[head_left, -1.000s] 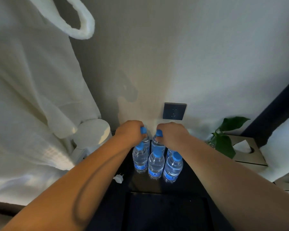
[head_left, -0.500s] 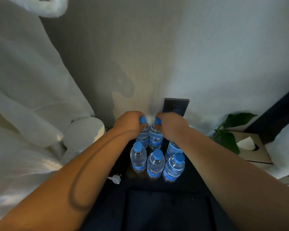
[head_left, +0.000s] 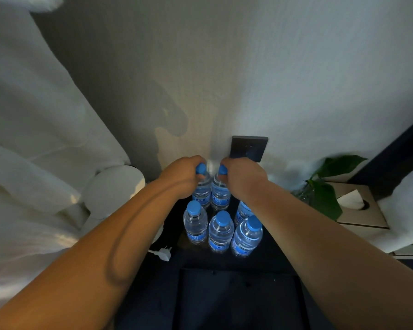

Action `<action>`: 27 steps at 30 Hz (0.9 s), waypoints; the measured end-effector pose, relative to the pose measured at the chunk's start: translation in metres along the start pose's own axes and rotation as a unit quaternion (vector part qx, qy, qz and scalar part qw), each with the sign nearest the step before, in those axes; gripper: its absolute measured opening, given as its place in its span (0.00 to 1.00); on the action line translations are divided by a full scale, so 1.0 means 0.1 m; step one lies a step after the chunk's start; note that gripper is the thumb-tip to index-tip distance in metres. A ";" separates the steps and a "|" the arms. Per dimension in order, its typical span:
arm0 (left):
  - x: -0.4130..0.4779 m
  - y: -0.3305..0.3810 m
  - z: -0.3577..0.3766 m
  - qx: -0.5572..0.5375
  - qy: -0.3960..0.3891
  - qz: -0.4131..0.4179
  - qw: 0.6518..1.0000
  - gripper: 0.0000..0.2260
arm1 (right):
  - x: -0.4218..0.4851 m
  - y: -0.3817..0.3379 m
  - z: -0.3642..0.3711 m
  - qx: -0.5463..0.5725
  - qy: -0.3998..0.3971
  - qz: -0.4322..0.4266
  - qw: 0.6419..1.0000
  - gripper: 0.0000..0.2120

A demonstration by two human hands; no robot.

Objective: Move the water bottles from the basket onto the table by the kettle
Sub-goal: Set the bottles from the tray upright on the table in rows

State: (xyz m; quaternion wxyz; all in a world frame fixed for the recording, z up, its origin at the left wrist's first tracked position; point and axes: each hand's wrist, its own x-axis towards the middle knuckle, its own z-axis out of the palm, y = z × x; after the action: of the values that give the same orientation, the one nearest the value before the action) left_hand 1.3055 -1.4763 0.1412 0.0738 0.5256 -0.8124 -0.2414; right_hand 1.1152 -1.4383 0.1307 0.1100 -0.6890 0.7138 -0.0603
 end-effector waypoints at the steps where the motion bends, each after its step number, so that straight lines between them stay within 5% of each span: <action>1: -0.01 0.02 0.00 0.003 0.015 -0.006 1.000 0.13 | 0.00 0.00 0.01 0.000 0.002 0.002 1.000 0.10; 6: -0.01 0.07 0.01 0.015 0.059 -0.013 0.998 0.13 | -0.01 -0.02 0.06 0.002 0.010 0.010 1.000 0.10; 27: 0.05 0.05 0.01 0.007 0.024 0.017 1.000 0.16 | 0.03 -0.04 -0.06 0.029 -0.020 0.021 0.999 0.14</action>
State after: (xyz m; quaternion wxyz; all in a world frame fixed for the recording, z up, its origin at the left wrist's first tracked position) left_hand 1.2988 -1.4790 0.1425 0.0939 0.5179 -0.8207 -0.2222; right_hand 1.1177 -1.4416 0.1375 0.1452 -0.6713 0.7239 -0.0652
